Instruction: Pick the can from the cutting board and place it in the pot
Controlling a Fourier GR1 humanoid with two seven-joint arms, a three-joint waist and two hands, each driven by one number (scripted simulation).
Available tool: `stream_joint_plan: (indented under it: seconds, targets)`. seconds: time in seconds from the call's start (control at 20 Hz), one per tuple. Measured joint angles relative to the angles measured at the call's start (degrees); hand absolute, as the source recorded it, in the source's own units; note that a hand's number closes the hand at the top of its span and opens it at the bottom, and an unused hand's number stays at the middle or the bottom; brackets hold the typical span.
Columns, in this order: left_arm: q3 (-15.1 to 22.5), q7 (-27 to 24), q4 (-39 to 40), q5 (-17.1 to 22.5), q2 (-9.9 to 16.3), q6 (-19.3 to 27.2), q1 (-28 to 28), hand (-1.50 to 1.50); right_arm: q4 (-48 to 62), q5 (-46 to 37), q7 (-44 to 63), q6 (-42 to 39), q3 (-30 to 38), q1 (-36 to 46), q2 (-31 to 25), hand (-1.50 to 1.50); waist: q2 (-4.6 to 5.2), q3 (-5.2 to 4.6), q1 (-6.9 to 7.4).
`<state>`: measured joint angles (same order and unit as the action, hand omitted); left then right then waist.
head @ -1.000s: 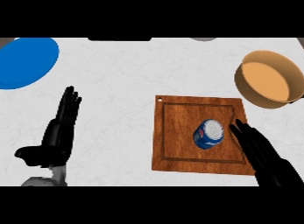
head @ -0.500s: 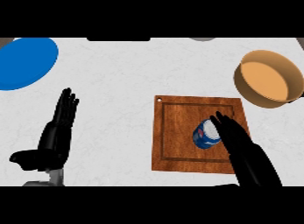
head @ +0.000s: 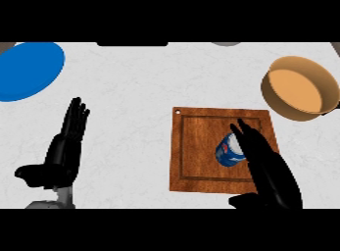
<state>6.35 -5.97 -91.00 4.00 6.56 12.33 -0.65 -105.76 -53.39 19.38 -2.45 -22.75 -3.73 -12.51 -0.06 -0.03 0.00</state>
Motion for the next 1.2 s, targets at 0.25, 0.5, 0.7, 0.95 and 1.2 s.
stream_joint_plan:
  seconds: [0.25,0.5,0.7,0.95,1.2]
  targets:
    - [-0.1,-0.6,-0.2,-0.9,-0.8,-0.7,1.0,0.00,2.2,-3.0,-2.7,1.9,0.8,2.4,1.2,1.50,-0.14,-0.07,0.03]
    - [-1.6,-1.4,0.6,-0.4,-0.8,-2.0,0.6,0.00,4.2,-5.8,-7.2,8.2,2.2,2.7,1.8,1.50,-0.23,-0.13,-0.02]
    - [-1.7,0.9,-0.6,-1.2,-1.2,-1.8,-0.3,0.00,5.1,-7.5,-9.2,10.2,2.8,2.8,2.4,1.50,-0.31,-0.18,-0.03]
    - [-1.3,0.6,0.1,-1.6,-1.5,-1.9,-0.7,0.00,5.5,-7.0,-13.2,0.1,-2.5,7.0,-0.8,1.50,-0.44,-0.37,0.84]
    - [-0.9,0.2,-0.3,-2.0,-2.1,-1.6,0.0,0.00,1.5,-6.1,-16.4,-12.8,-10.0,9.1,-4.0,1.50,-0.43,-0.30,0.85]
